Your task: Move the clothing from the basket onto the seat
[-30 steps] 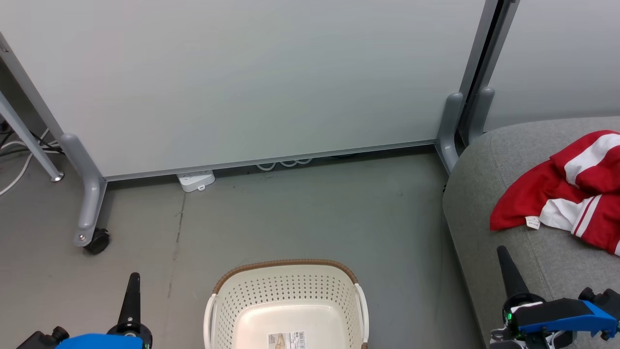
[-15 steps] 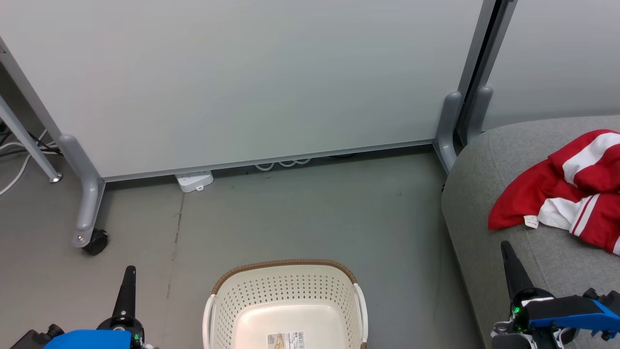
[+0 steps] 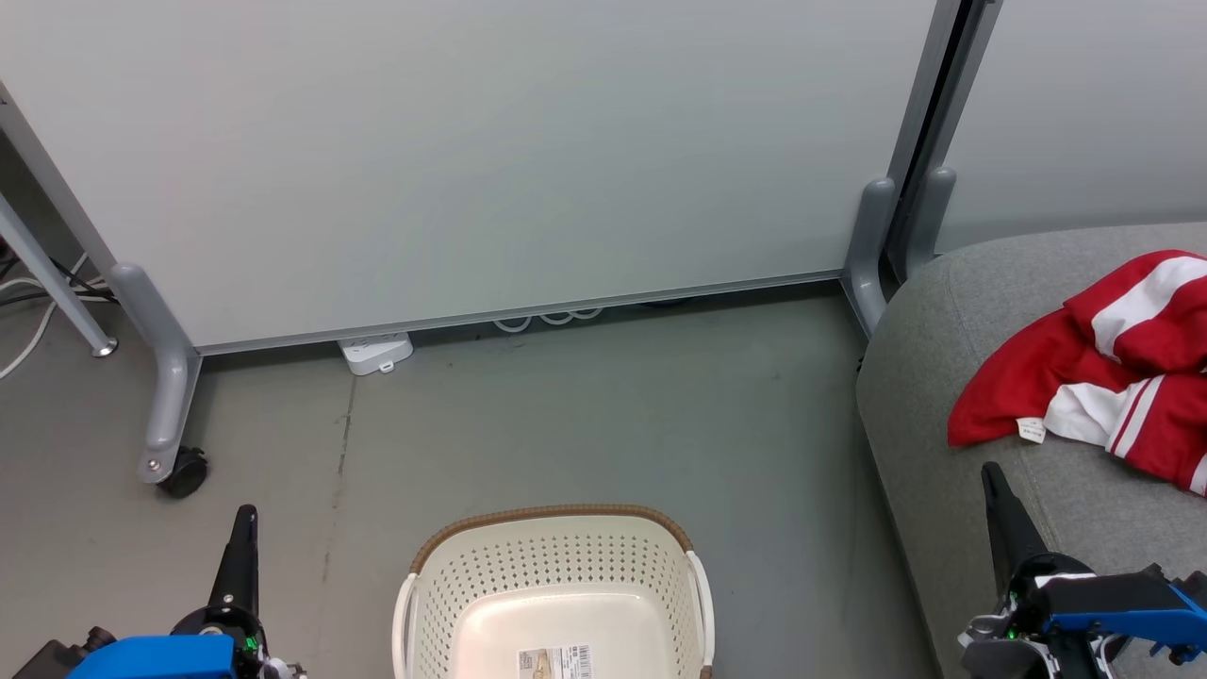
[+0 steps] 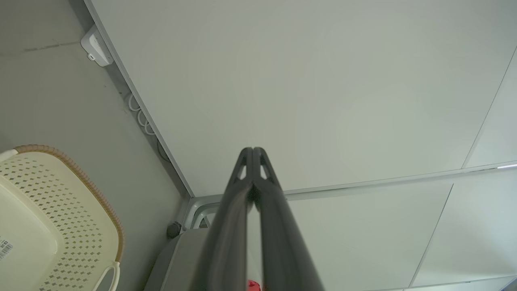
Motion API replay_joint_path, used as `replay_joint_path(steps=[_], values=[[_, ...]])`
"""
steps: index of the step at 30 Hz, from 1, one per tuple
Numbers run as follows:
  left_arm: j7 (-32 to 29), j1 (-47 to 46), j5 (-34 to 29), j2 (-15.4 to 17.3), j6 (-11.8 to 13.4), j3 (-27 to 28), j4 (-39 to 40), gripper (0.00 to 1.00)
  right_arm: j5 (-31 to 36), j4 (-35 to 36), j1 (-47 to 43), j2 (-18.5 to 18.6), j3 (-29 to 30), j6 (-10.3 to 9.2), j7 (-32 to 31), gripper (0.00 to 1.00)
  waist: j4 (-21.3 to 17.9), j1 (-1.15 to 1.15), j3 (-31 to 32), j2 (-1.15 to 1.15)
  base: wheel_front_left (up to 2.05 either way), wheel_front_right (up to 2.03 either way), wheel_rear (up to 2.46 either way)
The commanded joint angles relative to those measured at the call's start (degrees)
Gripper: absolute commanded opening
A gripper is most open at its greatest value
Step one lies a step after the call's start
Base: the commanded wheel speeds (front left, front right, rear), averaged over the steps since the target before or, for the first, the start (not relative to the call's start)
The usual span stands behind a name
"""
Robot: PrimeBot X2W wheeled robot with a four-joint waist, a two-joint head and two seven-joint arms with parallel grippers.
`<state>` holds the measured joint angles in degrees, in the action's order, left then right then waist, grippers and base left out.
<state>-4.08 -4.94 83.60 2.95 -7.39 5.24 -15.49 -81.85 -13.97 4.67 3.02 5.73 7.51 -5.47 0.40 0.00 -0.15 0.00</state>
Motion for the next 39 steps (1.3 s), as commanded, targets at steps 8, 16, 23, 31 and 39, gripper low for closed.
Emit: replay_joint_path(steps=[8,16,23,31,39], values=[[-1.16,-1.19,3.66,0.07,-0.16,0.83,0.88,0.00,-4.43,0.06,1.41,-0.19,0.43,-0.03,-0.56,0.00,-0.14,0.00,-0.01,0.00,0.00,0.00,0.00],[-1.96,-1.42,6.59,0.02,-0.16,1.24,1.31,0.00,-7.93,-0.02,1.74,-0.22,0.72,-0.03,-0.99,0.00,-0.27,0.00,-0.02,0.00,0.00,0.00,0.00],[-2.67,-1.63,8.99,-0.03,-0.17,1.53,1.60,0.00,-10.82,-0.08,1.85,-0.24,0.92,-0.04,-1.16,0.00,-0.39,0.00,-0.03,0.00,0.00,0.00,0.00],[-2.69,-1.59,8.88,-0.03,-0.17,1.47,1.57,0.00,-10.63,-0.09,1.85,-0.23,0.90,-0.03,-1.17,0.00,-0.40,0.00,-0.03,0.00,0.00,0.00,0.00],[-2.69,-1.57,8.88,-0.03,-0.17,1.47,1.58,0.00,-10.64,-0.09,1.85,-0.23,0.89,-0.03,-1.16,0.00,-0.40,0.00,-0.03,0.00,0.00,0.00,0.00]])
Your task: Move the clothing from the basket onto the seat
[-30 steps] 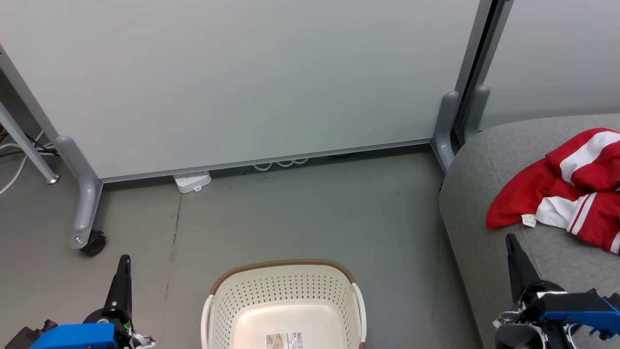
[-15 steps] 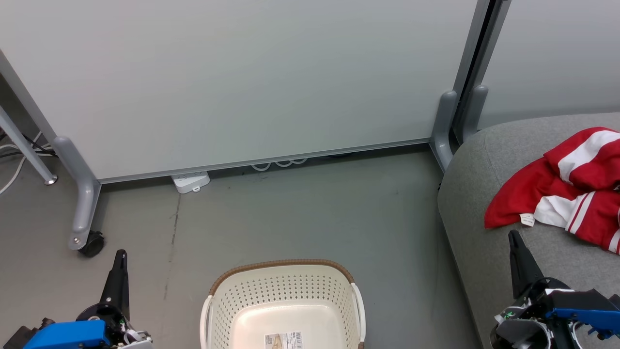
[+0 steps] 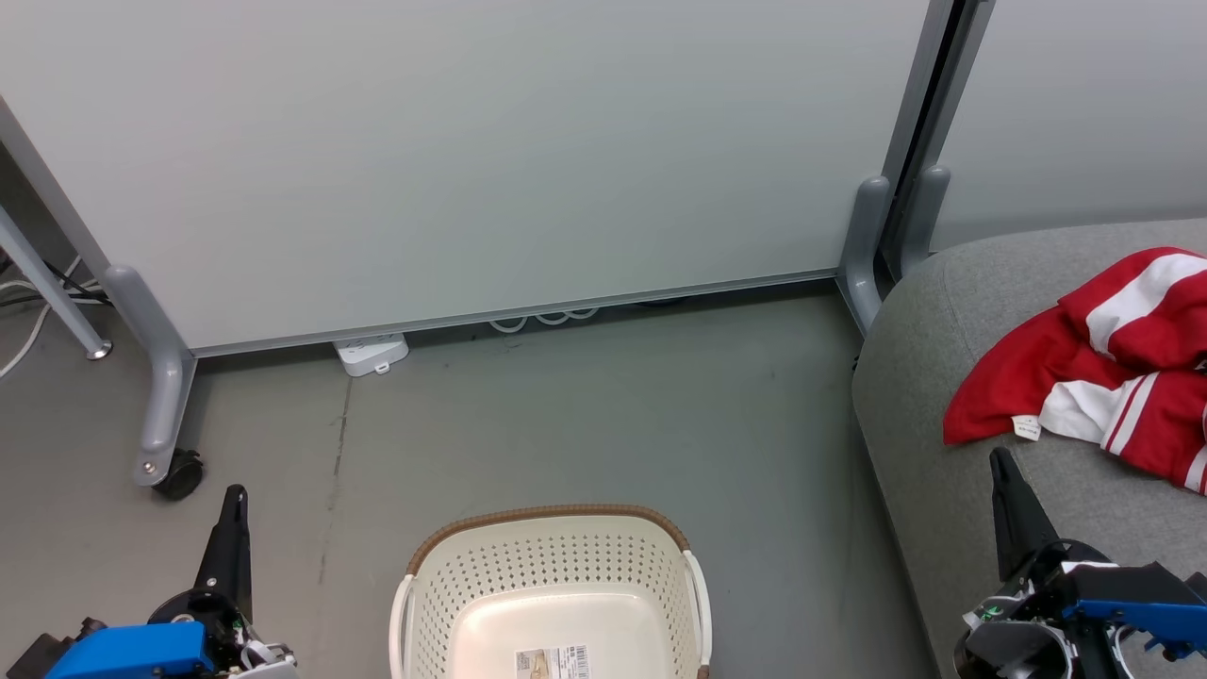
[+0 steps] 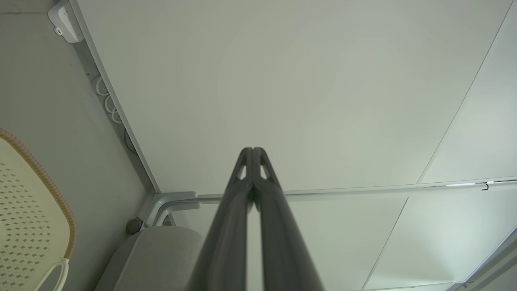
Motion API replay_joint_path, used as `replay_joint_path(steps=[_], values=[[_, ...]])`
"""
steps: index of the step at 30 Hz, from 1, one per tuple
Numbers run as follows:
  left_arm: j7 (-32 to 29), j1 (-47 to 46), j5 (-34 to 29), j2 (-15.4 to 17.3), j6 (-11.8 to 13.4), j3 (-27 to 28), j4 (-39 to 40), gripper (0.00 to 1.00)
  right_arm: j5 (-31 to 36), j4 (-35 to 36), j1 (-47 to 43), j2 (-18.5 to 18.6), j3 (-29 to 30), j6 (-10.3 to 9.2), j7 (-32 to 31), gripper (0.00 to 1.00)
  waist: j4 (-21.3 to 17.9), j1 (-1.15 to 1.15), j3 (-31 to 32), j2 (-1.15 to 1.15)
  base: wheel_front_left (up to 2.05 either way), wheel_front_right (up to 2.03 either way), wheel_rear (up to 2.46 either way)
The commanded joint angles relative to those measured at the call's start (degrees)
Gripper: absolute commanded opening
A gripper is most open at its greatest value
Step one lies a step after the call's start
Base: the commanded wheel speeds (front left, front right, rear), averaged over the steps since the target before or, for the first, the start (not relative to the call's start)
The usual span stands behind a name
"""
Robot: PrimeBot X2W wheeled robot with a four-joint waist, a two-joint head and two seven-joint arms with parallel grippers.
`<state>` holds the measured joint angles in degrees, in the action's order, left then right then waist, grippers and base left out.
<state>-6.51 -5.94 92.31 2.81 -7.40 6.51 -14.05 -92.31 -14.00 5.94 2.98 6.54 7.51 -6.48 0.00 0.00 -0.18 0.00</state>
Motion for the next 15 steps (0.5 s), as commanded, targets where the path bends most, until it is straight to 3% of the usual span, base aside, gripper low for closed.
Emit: replay_joint_path(steps=[1,15], values=[[-0.26,-0.56,0.17,0.11,-0.16,0.19,0.14,0.00,-0.18,-0.05,0.59,-0.20,0.08,-0.03,-0.15,0.00,0.00,0.00,0.00,0.00,0.00,0.00,0.00],[-0.22,-0.54,0.18,0.11,-0.16,0.19,0.14,0.00,-0.18,-0.05,0.58,-0.20,0.07,-0.03,-0.15,0.00,0.00,0.00,0.00,0.00,0.00,0.00,0.00]])
